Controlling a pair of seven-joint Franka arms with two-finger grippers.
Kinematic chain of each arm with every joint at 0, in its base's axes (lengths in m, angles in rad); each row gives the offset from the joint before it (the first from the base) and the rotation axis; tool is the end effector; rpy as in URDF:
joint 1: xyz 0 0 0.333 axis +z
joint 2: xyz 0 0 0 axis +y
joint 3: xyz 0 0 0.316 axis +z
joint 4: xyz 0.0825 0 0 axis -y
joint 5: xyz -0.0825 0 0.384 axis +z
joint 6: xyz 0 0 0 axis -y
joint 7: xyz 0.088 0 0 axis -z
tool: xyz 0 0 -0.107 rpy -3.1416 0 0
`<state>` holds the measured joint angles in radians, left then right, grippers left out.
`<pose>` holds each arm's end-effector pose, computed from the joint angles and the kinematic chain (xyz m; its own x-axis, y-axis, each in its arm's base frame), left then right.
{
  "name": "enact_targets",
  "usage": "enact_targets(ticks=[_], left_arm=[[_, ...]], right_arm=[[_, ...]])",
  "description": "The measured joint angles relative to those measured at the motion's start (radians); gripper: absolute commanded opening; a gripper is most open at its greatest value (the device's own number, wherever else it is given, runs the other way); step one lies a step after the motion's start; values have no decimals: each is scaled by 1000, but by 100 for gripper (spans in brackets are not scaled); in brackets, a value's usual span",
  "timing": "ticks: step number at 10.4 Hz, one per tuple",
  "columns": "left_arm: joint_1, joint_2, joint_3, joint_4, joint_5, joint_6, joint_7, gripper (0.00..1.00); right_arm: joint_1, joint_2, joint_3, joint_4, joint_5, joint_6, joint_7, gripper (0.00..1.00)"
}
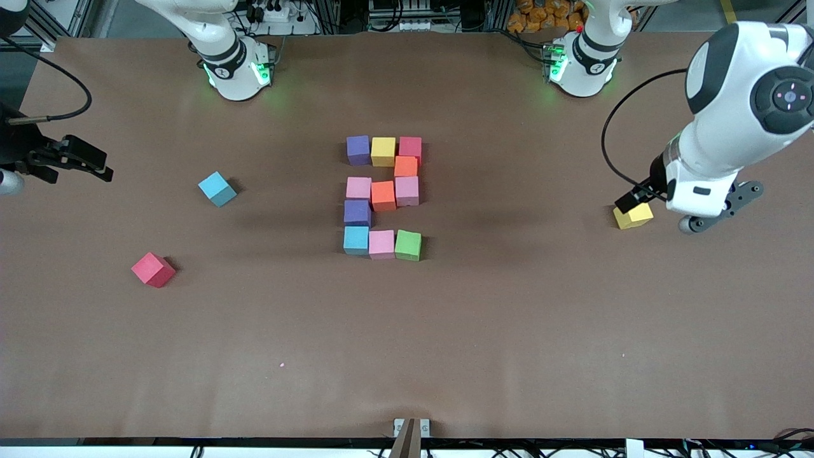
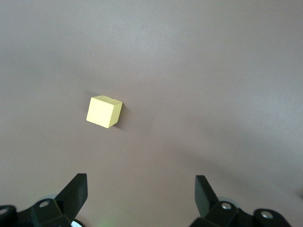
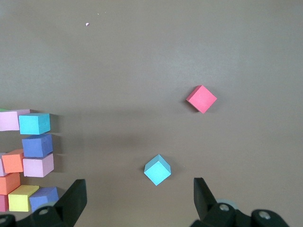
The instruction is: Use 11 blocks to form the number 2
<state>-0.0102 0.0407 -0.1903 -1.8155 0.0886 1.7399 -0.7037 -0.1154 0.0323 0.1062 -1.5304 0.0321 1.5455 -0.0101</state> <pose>0.5526 -0.1027 0.5006 0.8838 0.4663 -0.0383 0.4579 -0.8789 -0.1338 0.5621 -0.0027 0.6234 0.9999 0.0017 -0.0166 0.0011 -0.9994 -0.0357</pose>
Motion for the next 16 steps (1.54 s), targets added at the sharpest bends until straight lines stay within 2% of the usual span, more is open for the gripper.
enact_targets(ticks=[2, 4, 8, 11, 16], left_arm=[[0, -26, 1, -15, -13, 39, 79, 100], [0, -38, 4, 39, -52, 51, 218, 100], [1, -46, 10, 176, -68, -72, 440, 100], [6, -48, 11, 279, -74, -190, 528, 100], [19, -47, 16, 304, -125, -202, 534, 100]], right_arm=[[0, 0, 0, 0, 0, 0, 0, 100], [0, 0, 0, 0, 0, 0, 0, 100], [0, 0, 0, 0, 0, 0, 0, 100], [0, 0, 0, 0, 0, 0, 0, 100], [0, 1, 0, -6, 0, 0, 0, 100]])
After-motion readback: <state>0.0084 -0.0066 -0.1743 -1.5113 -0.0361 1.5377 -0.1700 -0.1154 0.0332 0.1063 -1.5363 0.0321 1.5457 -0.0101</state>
